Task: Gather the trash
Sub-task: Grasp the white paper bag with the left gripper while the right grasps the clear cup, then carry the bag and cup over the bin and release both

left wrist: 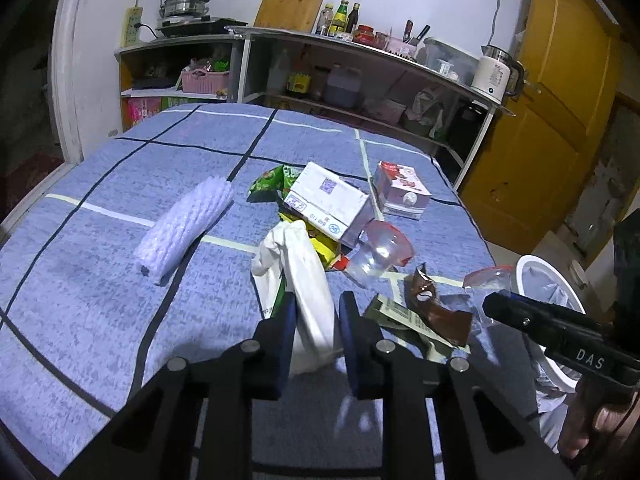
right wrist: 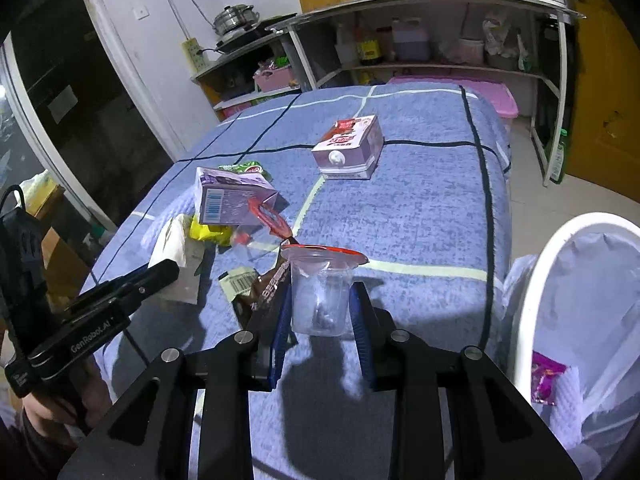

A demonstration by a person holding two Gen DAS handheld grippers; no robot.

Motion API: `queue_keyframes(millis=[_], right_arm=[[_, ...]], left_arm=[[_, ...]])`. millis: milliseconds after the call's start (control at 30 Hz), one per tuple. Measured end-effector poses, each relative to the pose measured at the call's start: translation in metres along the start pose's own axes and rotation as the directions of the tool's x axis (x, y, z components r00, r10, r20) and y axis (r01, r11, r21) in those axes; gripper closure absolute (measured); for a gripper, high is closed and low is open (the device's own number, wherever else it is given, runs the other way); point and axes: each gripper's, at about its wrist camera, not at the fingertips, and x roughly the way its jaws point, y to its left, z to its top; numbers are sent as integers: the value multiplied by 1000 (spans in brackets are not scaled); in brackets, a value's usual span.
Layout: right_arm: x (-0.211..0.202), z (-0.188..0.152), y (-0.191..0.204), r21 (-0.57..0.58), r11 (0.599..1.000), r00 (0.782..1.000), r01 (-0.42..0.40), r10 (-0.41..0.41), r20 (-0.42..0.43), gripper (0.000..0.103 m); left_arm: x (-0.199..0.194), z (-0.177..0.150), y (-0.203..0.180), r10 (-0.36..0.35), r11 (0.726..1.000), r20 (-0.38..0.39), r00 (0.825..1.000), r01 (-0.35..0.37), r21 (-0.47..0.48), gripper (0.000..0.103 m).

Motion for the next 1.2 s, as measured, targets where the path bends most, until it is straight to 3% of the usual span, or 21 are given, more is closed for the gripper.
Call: queue_keyframes(millis=[267, 667, 900, 1200], right_arm=[[-27, -10, -6, 11, 1000, 999, 6, -6, 38, 72], [-72, -27, -40, 77, 995, 993, 56, -64, 100, 72], [-104, -37, -83, 165, 979, 980, 121, -145, 136, 72], [-133, -58, -131, 263, 944, 961, 199, -241, 134, 72]], left_arm=[[-22, -2, -15, -18, 1000, 27, 999, 18, 25, 81], [-29, 1, -75, -115, 987, 21, 993, 112, 116, 81], [-18, 3, -129, -208, 957, -18, 978, 208, 201, 81], [0, -2, -195, -319, 901, -87, 944, 330, 282, 81]])
